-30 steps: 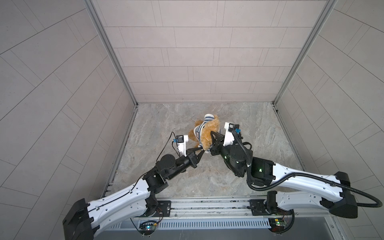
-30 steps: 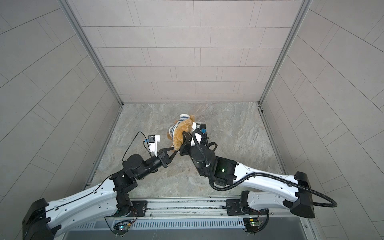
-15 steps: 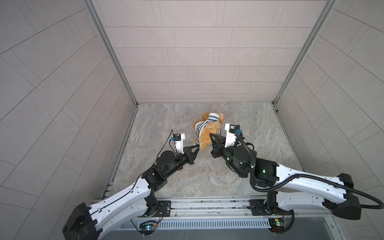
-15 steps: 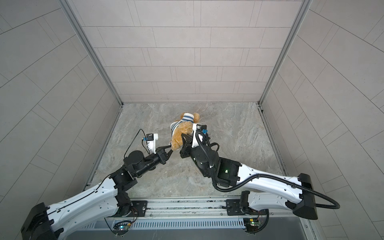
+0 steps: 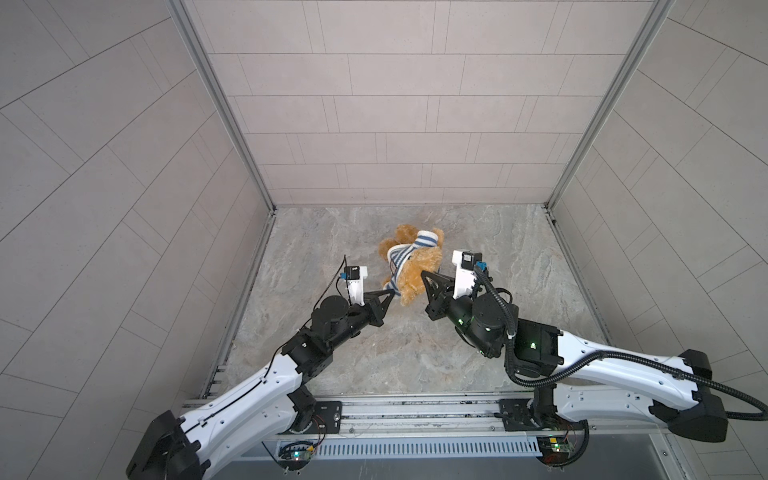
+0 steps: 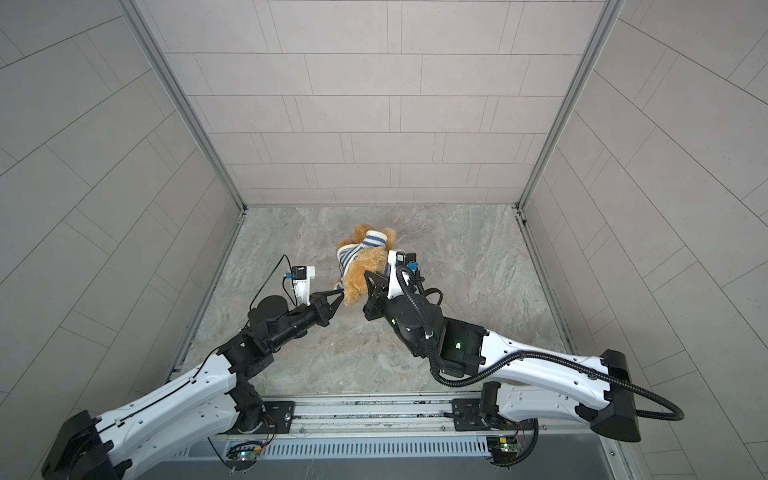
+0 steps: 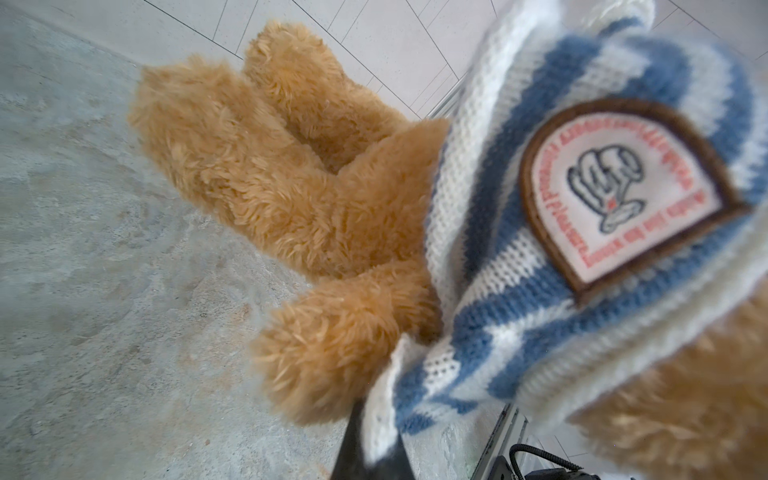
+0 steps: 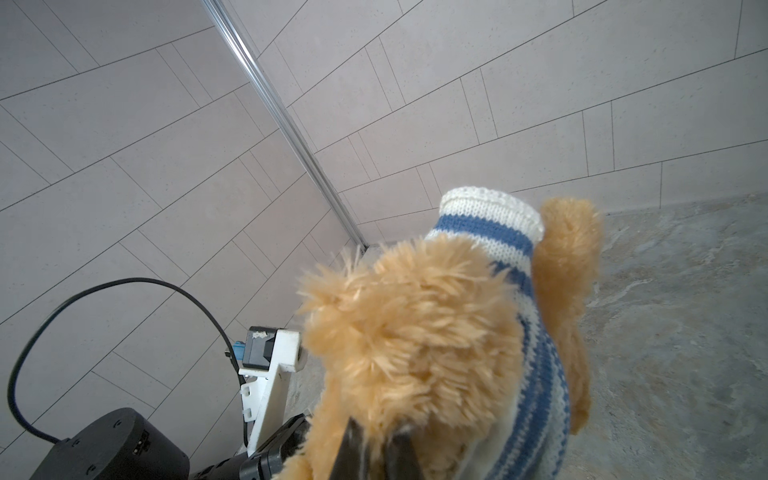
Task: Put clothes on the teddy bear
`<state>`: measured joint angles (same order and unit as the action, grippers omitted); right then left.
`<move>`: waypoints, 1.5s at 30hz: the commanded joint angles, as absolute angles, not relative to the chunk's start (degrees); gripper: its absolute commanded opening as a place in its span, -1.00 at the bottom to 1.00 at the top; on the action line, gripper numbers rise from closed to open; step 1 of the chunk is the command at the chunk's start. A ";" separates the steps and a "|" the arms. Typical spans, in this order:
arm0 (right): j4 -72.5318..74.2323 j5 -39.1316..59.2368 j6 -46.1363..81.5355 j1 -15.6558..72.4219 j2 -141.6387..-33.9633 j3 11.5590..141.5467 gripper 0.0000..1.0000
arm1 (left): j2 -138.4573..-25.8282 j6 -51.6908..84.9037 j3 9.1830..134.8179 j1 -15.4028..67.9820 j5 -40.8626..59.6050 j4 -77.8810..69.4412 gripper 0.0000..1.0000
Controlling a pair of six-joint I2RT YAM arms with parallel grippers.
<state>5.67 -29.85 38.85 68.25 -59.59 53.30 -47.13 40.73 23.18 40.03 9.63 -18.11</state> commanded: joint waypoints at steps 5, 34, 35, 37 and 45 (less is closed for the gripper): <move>12.08 -31.64 39.61 68.54 -53.80 54.83 -1.00 | -47.81 36.66 21.62 37.35 4.50 -7.08 -1.00; -9.54 11.77 28.83 46.41 -52.50 53.88 -1.00 | -41.04 32.82 27.12 35.18 30.01 -2.66 -0.32; -11.60 13.38 26.54 45.71 -52.58 54.82 -1.00 | -39.98 32.70 27.58 35.17 30.29 -1.25 -0.24; -15.02 17.17 22.37 44.92 -53.13 56.74 -1.00 | -38.69 32.42 28.31 35.16 30.50 0.63 -0.10; -27.63 21.57 7.70 51.07 -56.72 64.41 -1.00 | -39.06 37.27 32.19 25.63 40.53 -2.70 0.19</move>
